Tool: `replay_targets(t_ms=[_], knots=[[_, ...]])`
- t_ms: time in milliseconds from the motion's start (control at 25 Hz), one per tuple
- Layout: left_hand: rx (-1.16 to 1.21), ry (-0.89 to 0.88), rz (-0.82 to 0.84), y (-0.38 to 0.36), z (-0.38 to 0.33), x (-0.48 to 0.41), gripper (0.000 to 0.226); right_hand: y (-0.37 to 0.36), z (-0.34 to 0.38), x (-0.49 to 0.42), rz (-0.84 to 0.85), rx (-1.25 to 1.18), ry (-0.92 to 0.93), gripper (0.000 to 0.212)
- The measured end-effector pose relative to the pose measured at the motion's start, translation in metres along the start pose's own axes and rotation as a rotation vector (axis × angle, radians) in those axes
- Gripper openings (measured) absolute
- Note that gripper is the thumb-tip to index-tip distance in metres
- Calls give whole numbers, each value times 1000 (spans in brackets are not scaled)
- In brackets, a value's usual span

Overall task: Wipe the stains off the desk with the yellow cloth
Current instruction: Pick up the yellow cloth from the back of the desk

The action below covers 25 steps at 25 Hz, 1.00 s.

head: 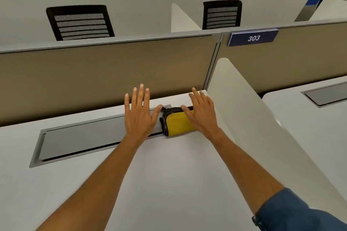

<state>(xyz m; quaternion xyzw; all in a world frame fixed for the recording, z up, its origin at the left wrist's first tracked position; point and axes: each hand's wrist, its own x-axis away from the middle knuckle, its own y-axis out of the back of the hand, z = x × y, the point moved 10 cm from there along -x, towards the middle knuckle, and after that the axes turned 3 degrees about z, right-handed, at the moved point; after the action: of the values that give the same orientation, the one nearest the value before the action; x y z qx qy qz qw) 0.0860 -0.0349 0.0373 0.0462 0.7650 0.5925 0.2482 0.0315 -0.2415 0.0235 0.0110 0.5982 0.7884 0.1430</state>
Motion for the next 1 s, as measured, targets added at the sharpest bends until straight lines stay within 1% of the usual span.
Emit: replay_targets(t_ms=[40,120,240,400,480,520,560,600,640,680,720,800,880,1000], knots=[[-1,18,44,-14,-1,2,82,-10,-6,1,35,2,-10,64],[-4,37,92,-40,-2,7,84,-29,-14,5,81,41,26,62],[11,39,121,-65,-7,15,86,-54,-19,12,158,82,120,59],[78,103,148,-77,-9,21,93,-66,-24,8,231,50,122,58],[130,137,151,-78,-12,26,91,-65,-22,9,247,13,123,57],[144,146,154,-78,-14,28,87,-59,-24,9,209,-18,112,54],[151,153,162,-79,-15,30,84,-47,-30,10,121,-44,70,50],[156,160,172,-80,-16,32,81,-31,-41,11,5,-55,-25,47],[161,178,182,-81,-15,34,79,-19,-57,15,-77,-61,-171,47],[168,190,182,-81,-16,35,79,-14,-73,19,-98,-66,-325,51],[189,208,182,-81,-16,36,78,-15,-86,23,-64,-75,-450,57],[257,245,167,-79,-19,39,75,-27,-101,27,55,-149,-601,68],[319,282,150,-79,-22,40,67,-37,-109,27,126,-285,-677,72],[372,349,122,-79,-25,40,54,-46,-116,23,181,-406,-716,70]])
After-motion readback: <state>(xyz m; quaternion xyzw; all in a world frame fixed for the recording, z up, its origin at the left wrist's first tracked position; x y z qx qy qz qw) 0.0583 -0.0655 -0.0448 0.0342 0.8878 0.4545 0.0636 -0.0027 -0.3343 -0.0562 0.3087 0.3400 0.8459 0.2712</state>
